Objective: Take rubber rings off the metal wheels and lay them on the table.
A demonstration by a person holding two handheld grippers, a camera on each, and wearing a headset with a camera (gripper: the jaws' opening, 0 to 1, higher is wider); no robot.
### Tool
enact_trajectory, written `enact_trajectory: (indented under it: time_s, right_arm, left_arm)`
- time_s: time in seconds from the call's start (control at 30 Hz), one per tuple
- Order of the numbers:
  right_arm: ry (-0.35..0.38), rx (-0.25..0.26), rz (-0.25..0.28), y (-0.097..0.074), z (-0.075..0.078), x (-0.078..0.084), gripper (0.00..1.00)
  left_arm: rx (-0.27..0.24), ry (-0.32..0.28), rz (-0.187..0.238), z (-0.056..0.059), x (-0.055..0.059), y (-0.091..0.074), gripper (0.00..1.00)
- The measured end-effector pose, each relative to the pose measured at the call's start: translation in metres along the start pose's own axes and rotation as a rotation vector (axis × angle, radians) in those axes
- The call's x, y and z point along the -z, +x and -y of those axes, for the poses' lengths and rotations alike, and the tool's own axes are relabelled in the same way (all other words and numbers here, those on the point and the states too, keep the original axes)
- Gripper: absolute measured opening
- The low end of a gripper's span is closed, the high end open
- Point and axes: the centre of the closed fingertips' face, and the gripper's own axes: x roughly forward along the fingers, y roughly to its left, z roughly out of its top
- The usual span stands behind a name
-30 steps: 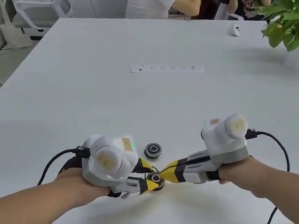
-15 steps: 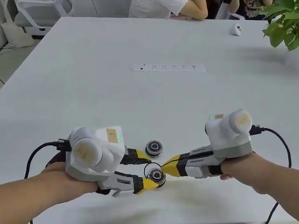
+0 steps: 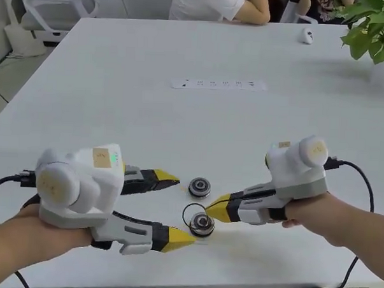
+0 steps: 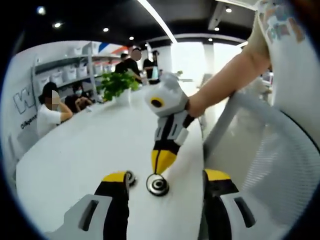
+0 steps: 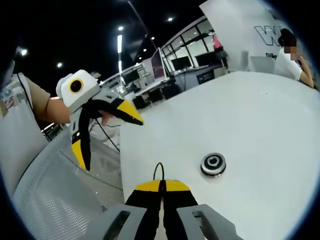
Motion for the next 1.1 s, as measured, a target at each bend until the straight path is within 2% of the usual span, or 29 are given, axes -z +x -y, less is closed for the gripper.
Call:
enact_trajectory:
  time_s: [0.13, 0.33, 0.53, 0.7, 1.1]
  right_arm:
    - [0.001, -0.003, 0.007, 0.0, 0.0, -0.002, 0.0]
    - [0.0, -0.01, 0.007, 0.002, -0.003, -0.004, 0.0]
    - [-0.002, -0.016, 0.006, 0.004, -0.004, -0.007, 0.0]
    - [-0.004, -0.024, 0.008, 0.007, -0.007, -0.009, 0.0]
    - [-0.019, -0.056, -0.002, 0.026, -0.016, -0.018, 0.0]
  left_arm:
    - [-0.03, -0.004, 0.001, -0.003, 0.002, -0.011, 0.67]
    - [-0.087, -0.042, 0.021, -0.01, 0.003, -0.033, 0.79]
    - [-0.141, -0.083, 0.036, -0.017, 0.012, -0.05, 0.87]
    - [-0.181, -0.098, 0.035, -0.02, 0.018, -0.062, 0.91]
    - [-0.221, -0.109, 0.032, -0.024, 0.026, -0.082, 0.97]
